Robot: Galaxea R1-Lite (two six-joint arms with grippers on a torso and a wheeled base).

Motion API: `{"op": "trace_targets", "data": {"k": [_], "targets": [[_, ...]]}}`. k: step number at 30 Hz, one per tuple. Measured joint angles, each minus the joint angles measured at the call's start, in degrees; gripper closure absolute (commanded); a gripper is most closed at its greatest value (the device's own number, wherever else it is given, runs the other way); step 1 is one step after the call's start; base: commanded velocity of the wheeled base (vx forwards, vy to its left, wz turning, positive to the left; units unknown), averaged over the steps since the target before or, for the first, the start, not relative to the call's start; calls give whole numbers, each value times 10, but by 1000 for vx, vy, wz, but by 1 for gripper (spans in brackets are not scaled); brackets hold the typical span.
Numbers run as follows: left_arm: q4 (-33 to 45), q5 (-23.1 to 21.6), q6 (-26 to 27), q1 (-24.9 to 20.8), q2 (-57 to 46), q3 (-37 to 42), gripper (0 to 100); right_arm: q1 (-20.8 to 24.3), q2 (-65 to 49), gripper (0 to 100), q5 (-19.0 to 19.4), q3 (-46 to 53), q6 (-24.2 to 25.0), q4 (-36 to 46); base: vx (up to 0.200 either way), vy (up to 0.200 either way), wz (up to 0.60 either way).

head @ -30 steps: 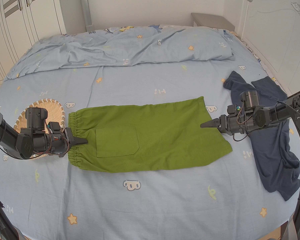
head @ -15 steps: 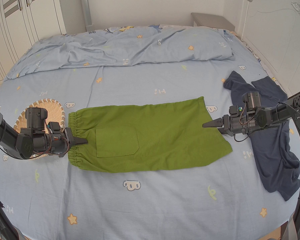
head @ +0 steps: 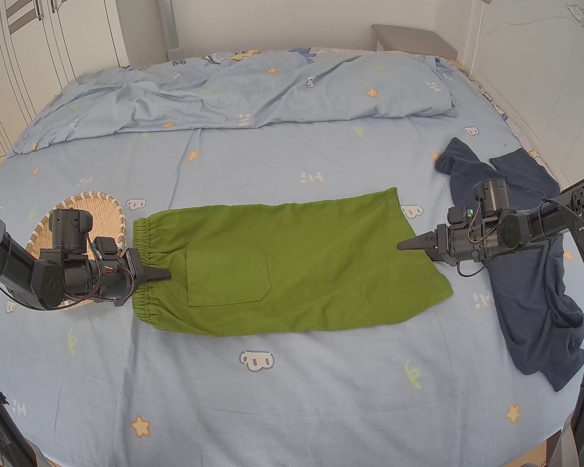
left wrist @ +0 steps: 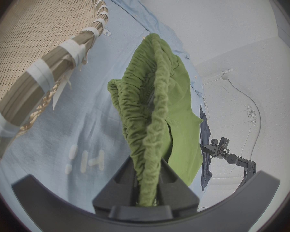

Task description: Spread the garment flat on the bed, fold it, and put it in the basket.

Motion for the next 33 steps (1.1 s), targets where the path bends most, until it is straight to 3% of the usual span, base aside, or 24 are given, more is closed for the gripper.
{"op": "trace_targets", "data": {"k": [5,25,33], "targets": [[0,0,0,0,0,0,100,-3,-5,100,27,3,1,5,0,0,0],[9,0,-9,0,0,-5,100,-9,-31,100,29,9,9,25,0,0,0],[109,-1,-11,2,-16,-31,100,-8,-104,100,28,38,14,76,0,0,0]]}}
